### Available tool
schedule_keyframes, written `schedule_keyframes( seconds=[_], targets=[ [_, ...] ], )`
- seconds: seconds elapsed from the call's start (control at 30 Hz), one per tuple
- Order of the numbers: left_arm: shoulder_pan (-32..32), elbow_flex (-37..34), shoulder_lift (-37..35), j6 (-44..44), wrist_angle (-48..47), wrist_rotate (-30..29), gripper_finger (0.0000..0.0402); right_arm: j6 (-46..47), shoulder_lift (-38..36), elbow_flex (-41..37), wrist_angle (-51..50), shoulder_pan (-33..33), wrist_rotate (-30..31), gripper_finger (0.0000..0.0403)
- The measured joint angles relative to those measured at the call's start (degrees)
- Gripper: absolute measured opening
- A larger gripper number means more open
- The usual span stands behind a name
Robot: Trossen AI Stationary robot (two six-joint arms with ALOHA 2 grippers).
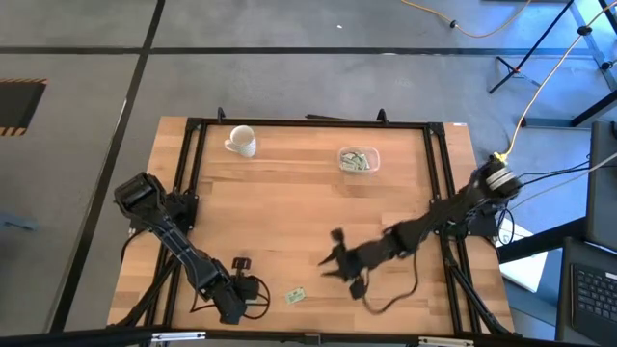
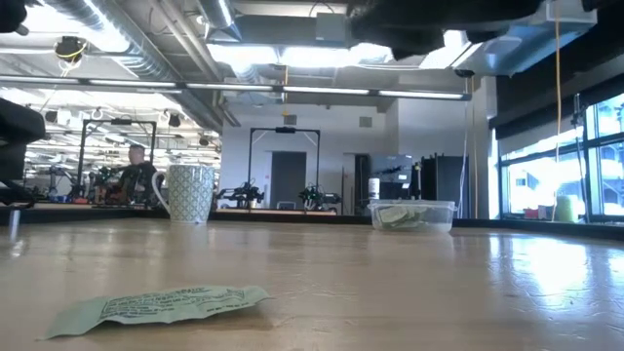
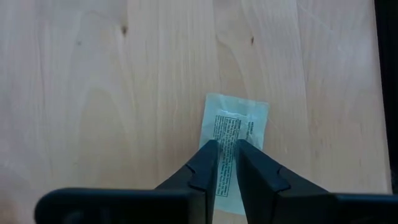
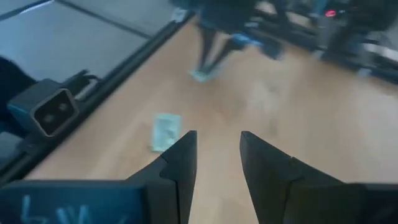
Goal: Pick and place items into bin
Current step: Put the stevia packet into the transparent bin
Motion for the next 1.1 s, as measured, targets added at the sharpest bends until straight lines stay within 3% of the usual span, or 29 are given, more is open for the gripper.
schedule_keyframes(
  seconds=[0.27, 0.43, 1.1],
  targets=[
    [0.09, 0.0, 0.0, -0.07, -0.35, -0.16, 0.0008, -2.86, 13.9, 11.95, -1.05, 3.6, -0.11, 0.0126],
    [0.09, 0.0, 0.0, -0.9, -0.24, -0.24, 0.0006, -1.17, 19.29, 16.02, -4.26, 3.49, -0.04, 0.0126],
    [0.14, 0.08, 0.04, -0.98, 0.25, -0.71, 0.0005, 1.69, 30.16, 22.63, -5.41, 1.06, -3.78, 0.0126]
  ],
)
